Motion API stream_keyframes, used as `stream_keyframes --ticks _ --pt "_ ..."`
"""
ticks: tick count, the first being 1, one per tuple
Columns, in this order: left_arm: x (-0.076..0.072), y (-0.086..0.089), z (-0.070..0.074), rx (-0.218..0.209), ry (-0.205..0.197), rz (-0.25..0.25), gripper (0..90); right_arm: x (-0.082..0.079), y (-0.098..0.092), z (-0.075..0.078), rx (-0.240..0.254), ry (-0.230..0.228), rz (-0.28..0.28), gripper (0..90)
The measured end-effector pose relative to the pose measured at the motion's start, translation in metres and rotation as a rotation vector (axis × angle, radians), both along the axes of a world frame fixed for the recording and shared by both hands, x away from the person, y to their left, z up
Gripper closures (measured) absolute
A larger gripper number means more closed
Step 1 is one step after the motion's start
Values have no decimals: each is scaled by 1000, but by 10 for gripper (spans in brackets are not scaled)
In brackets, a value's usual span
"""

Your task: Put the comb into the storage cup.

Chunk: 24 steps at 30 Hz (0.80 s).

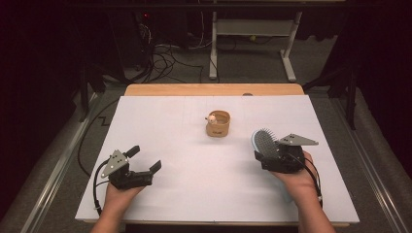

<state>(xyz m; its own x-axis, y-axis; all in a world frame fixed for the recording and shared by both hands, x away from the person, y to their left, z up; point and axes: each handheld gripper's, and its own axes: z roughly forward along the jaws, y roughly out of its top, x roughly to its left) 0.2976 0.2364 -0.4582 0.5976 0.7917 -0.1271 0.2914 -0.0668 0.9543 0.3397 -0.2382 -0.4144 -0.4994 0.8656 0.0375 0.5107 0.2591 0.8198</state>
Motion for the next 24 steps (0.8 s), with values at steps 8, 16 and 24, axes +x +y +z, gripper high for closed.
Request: stream_keyframes --ticks 8,16,24 --pt "-1 0 0 3 -9 0 2 -9 1 -2 6 -66 7 207" --pt "-2 0 2 0 -17 0 2 -13 3 -1 9 -98 12 207" --pt "-2 0 2 3 -19 0 2 -15 6 -2 7 -130 9 207"
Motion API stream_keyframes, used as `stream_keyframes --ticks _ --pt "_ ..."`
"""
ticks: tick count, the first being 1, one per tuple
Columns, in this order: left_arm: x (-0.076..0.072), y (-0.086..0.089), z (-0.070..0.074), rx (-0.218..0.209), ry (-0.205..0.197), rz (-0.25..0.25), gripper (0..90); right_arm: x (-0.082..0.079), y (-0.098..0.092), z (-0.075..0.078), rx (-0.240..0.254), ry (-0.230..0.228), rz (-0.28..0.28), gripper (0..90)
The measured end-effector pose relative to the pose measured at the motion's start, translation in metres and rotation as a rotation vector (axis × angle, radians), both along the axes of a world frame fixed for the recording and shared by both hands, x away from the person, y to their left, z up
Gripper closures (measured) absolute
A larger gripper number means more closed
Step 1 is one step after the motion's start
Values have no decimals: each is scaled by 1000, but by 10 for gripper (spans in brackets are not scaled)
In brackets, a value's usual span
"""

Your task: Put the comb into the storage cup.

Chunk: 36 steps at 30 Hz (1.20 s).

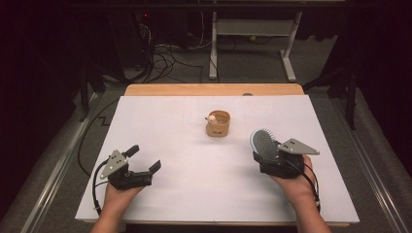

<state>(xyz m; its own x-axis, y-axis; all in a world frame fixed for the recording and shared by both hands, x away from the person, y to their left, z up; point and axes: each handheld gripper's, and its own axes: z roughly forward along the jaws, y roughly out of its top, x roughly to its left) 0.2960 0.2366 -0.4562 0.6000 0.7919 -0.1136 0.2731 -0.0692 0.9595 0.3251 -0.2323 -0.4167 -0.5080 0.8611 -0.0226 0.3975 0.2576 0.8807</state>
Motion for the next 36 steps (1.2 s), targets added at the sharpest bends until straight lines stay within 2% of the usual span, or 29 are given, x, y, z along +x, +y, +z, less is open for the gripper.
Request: stream_keyframes --ticks 11,17,21,29,36 --pt "0 0 1 -5 -3 -7 3 -4 3 2 32 -54 10 207" --pt "0 0 1 -8 -1 -6 3 -4 6 1 35 -66 17 206" --pt "0 -1 0 0 5 -5 3 -3 8 2 55 -84 17 207" --pt "0 -2 0 -1 5 -11 3 1 19 4 62 -122 23 206" --pt "0 -3 0 6 6 -20 3 6 30 7 94 -151 42 207"
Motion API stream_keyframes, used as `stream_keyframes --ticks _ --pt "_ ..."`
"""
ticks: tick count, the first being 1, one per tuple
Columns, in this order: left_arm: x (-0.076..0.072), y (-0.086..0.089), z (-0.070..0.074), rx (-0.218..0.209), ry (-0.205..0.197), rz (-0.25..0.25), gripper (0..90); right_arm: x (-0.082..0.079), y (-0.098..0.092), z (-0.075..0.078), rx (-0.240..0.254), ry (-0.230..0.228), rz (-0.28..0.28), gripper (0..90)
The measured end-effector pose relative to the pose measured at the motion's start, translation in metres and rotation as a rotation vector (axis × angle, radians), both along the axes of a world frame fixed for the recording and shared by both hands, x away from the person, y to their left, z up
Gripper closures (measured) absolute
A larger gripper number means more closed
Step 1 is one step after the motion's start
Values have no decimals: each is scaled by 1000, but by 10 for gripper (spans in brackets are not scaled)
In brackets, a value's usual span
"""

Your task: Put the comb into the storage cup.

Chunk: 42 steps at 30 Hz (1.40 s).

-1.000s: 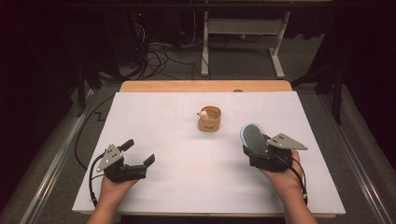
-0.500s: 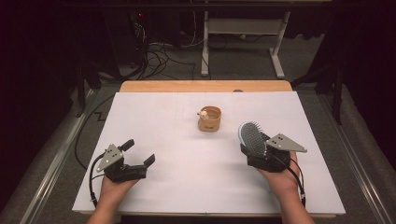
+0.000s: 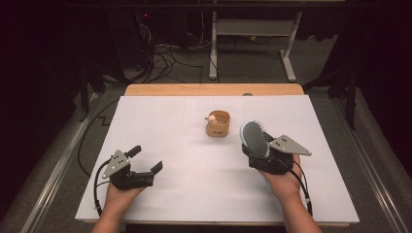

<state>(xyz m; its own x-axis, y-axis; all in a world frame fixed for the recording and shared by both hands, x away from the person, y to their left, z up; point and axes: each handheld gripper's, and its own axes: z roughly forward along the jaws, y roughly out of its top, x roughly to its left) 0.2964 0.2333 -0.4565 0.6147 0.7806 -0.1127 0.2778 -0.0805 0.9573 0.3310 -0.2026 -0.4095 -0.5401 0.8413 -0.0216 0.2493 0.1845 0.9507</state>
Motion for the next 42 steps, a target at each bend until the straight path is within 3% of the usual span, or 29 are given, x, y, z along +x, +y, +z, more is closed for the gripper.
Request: stream_keyframes --ticks 9,11,16,27,35,42 --pt "1 -1 -1 2 0 -9 3 8 20 8 24 -36 28 207" --pt "0 -2 -1 2 -15 -12 2 10 24 10 27 -47 33 207" --pt "0 -2 -2 0 -10 -7 0 8 30 9 28 -70 45 207" --pt "0 -9 7 9 -44 4 0 -2 25 2 5 -63 47 206" --pt "5 -22 15 39 -18 -27 0 -6 24 4 -2 -71 46 206" --pt "12 -31 18 38 -11 -44 0 -7 21 6 6 -77 44 206"
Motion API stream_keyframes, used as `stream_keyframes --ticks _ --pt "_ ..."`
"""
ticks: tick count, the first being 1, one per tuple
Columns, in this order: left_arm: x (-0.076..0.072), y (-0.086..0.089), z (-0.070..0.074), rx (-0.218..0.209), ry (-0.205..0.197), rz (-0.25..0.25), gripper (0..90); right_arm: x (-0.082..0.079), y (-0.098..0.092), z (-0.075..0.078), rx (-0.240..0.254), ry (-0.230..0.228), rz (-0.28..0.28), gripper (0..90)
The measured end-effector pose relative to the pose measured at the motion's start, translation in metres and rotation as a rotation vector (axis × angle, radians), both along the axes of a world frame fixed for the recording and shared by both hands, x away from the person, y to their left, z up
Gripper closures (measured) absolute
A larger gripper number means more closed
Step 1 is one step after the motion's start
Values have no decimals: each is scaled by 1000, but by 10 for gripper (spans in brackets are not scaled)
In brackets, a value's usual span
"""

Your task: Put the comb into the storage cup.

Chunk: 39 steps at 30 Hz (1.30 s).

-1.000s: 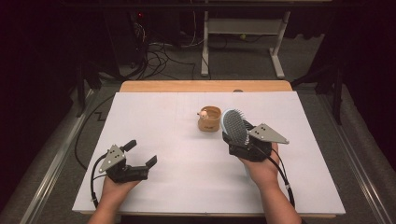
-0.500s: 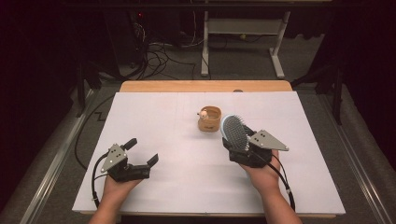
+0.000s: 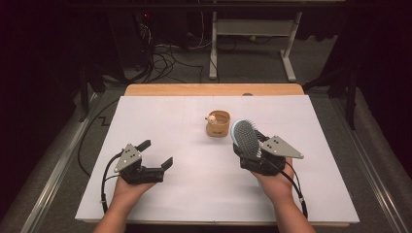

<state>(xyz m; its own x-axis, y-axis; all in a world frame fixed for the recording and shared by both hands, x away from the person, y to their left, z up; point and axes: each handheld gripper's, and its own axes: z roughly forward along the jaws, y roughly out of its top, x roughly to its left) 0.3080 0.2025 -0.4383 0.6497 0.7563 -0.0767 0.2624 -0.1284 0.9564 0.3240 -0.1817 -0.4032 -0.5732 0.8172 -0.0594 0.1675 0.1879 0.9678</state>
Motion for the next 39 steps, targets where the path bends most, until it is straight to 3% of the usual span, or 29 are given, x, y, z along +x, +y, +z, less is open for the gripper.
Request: stream_keyframes --ticks 11,16,23,29,39 --pt "15 -22 15 -22 -23 -39 0 -1 -5 2 12 -14 -19 207" --pt "21 -34 18 1 -22 -65 0 -1 -6 3 11 -18 -24 207" --pt "26 -47 20 -11 -21 -92 0 -2 -7 5 18 -25 -28 206" --pt "32 -62 21 22 -6 -124 0 -3 -8 6 19 -33 -28 207" --pt "32 -73 20 -5 -19 -172 0 -3 -13 9 21 -45 -51 207"
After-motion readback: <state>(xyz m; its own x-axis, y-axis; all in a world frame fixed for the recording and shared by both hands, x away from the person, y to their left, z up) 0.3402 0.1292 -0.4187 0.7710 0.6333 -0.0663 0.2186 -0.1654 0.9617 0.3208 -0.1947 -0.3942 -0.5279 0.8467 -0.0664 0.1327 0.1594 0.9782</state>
